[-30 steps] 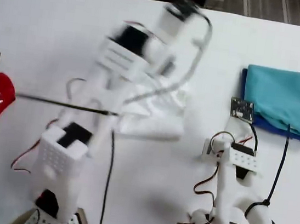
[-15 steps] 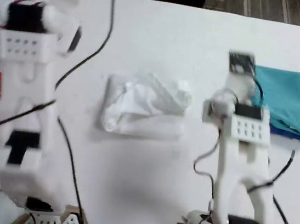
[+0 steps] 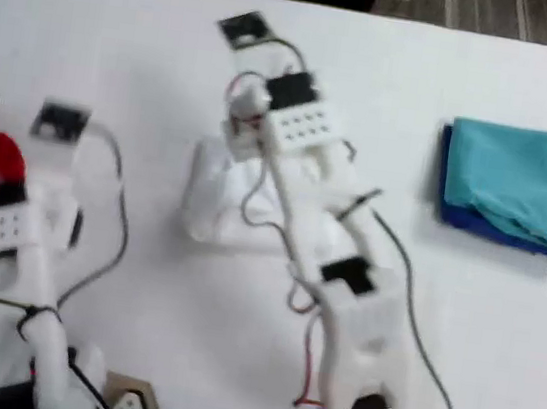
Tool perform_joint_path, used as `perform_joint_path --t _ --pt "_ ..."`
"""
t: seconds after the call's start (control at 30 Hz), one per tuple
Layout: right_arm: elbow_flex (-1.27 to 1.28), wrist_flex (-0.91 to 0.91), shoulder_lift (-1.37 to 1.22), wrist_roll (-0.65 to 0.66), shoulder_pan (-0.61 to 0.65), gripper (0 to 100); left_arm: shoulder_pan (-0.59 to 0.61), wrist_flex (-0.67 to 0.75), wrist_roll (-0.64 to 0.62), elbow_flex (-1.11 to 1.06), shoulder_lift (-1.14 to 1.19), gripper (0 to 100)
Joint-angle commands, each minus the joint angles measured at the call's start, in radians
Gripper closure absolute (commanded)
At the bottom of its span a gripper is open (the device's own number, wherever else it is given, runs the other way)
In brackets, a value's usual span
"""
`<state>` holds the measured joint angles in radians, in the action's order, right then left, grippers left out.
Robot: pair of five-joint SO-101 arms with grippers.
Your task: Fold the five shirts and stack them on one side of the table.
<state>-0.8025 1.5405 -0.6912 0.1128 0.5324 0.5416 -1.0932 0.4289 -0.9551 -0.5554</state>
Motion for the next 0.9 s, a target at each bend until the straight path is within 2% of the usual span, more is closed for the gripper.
perform_joint_path --t 0.0,0.2,0.33,0.5,0.67,0.87 --pt "-0.255 0.042 -0.179 0.002 0.03 97.8 0.023 0.087 0.018 -0.11 -0.04 97" --pt "-0.537 0.14 -0.372 0.011 0.051 97.8 0.023 0.212 -0.021 -0.216 -0.04 97" --pt "-0.618 0.226 -0.424 0.092 0.045 97.8 0.023 0.258 -0.074 -0.255 -0.052 97" --pt "-0.493 0.229 -0.354 0.104 -0.007 97.8 0.018 0.259 -0.071 -0.259 -0.051 97" --pt "-0.267 0.229 -0.147 0.107 -0.035 97.8 0.018 0.259 -0.072 -0.26 -0.049 97" --pt "-0.178 0.186 0.044 0.155 0.01 97.8 0.018 0.259 -0.072 -0.262 -0.049 97"
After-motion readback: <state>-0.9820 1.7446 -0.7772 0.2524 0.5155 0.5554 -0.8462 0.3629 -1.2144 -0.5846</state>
